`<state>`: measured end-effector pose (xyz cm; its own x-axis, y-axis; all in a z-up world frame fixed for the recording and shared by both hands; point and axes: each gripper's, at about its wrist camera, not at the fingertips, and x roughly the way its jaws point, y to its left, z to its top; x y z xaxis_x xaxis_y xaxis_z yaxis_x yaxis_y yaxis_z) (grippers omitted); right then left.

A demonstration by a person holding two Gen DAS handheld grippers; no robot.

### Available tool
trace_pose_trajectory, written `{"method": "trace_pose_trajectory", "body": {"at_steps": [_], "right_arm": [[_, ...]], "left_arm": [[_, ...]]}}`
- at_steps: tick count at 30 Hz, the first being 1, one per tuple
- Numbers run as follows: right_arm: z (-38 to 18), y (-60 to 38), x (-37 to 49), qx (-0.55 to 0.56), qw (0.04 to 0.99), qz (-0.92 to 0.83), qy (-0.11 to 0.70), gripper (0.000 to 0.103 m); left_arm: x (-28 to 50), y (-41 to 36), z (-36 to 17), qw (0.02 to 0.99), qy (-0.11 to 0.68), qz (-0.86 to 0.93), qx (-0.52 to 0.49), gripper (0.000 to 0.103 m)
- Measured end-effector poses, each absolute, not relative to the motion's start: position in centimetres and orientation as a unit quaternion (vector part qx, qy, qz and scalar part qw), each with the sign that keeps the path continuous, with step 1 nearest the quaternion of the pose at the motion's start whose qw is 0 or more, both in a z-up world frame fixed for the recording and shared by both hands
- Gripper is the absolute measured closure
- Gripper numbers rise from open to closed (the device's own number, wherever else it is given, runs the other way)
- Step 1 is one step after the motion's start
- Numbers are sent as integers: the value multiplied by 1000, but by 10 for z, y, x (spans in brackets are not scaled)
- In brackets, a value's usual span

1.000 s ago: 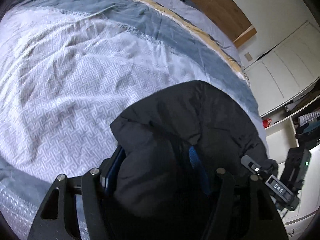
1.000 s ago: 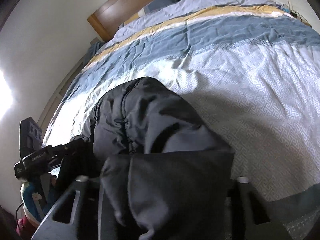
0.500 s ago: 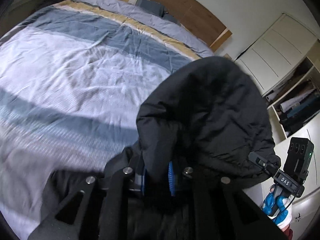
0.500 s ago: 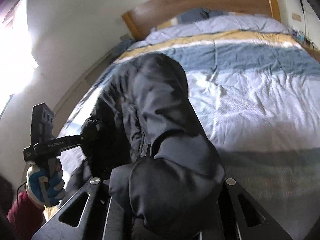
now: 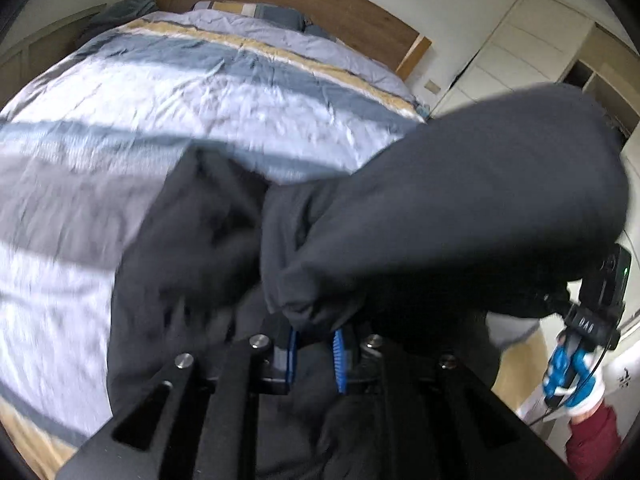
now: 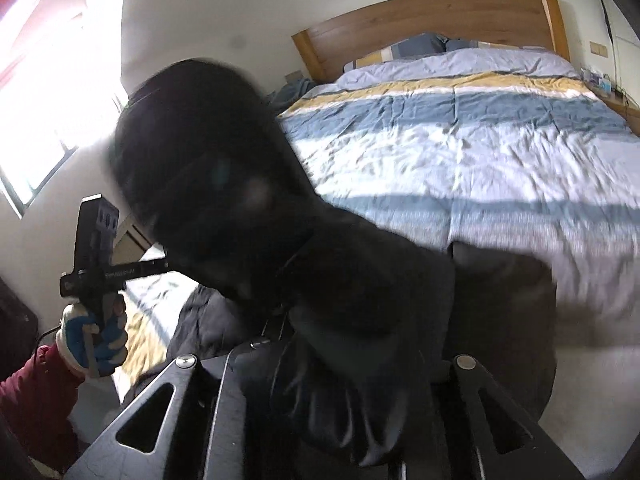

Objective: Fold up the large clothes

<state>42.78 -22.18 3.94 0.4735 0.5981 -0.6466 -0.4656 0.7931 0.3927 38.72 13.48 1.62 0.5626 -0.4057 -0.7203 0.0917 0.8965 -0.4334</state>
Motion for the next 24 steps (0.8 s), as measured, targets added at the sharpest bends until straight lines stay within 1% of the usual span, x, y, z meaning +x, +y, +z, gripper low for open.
{"method": "trace_pose_trajectory", "body": {"at_steps": [5, 6, 9, 14, 17, 19, 20, 22, 23, 24], "right_arm": [[-2, -227, 395, 66, 855, 297, 420, 76], [-10, -226, 390, 53, 856, 292, 424, 76], [-33, -223, 386, 42, 854, 283, 435, 75], [-39, -227, 391, 46, 853, 284, 436, 69], [-36, -226, 389, 26, 852, 286, 437, 60], [-34, -226, 387, 14, 853, 282, 439, 48], [-33, -226, 385, 9, 854, 278, 439, 45], [-29, -227, 381, -2, 858, 272, 436, 33], [-28, -228, 376, -6, 859, 270, 435, 30], [-27, -230, 371, -11, 860, 266, 435, 24]], "left_arm": [[359, 140, -30, 861, 459, -124, -180, 92], [356, 139, -42, 858, 469, -114, -174, 98], [352, 136, -66, 852, 484, -97, -173, 99], [349, 134, -63, 851, 486, -87, -177, 99], [346, 135, -56, 852, 489, -82, -166, 99], [338, 133, -51, 852, 491, -79, -166, 97], [337, 134, -48, 852, 490, -79, -168, 97], [328, 136, -41, 852, 490, -80, -166, 97], [323, 137, -37, 854, 489, -79, -162, 97], [319, 140, -31, 855, 487, -79, -157, 96]]}}
